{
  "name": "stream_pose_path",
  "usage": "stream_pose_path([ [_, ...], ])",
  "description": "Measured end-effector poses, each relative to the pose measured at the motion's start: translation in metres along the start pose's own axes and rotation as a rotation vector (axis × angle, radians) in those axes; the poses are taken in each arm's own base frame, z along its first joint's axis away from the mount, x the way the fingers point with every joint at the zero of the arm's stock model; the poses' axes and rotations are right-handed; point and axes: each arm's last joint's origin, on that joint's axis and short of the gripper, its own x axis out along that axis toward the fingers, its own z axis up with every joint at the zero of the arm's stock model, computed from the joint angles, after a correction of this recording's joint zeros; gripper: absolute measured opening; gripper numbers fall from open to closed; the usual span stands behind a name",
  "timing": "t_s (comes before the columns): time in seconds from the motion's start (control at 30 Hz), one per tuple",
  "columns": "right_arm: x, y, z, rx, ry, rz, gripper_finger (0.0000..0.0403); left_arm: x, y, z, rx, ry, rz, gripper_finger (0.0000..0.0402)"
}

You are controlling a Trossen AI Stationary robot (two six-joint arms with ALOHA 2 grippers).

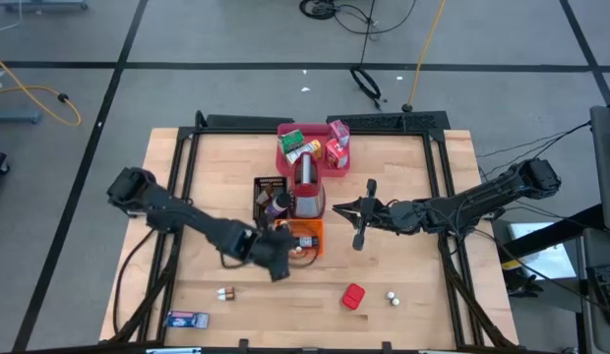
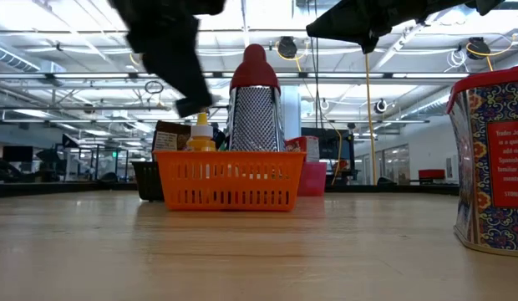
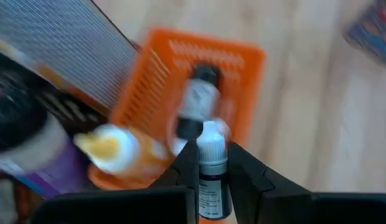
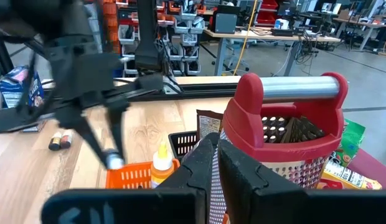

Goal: Pick & Place Kitchen Items
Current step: Put the blue food coloring bottle into the orange bin, then put the small yellow food coloring bottle into the orange bin

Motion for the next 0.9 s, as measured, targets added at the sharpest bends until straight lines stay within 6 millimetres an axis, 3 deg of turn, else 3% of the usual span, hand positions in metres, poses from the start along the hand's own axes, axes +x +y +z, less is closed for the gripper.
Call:
stream_pose_path([
  [0.37, 0.000, 0.000, -0.001, -0.006, 0.010, -0.001, 0.0018, 0.017, 0.036, 0.033, -0.064, -0.091, 0.011, 0.0049],
  [0.5, 0.000, 0.000, -0.003, -0.017, 0.029, -0.001, 0.0018, 0.018, 0.040, 0.035, -0.069, -0.098, 0.011, 0.0052],
  [0.9, 0.000, 0.000, -0.003, -0.016, 0.029, -0.001, 0.0018, 0.019, 0.040, 0.036, -0.054, -0.098, 0.012, 0.0123],
])
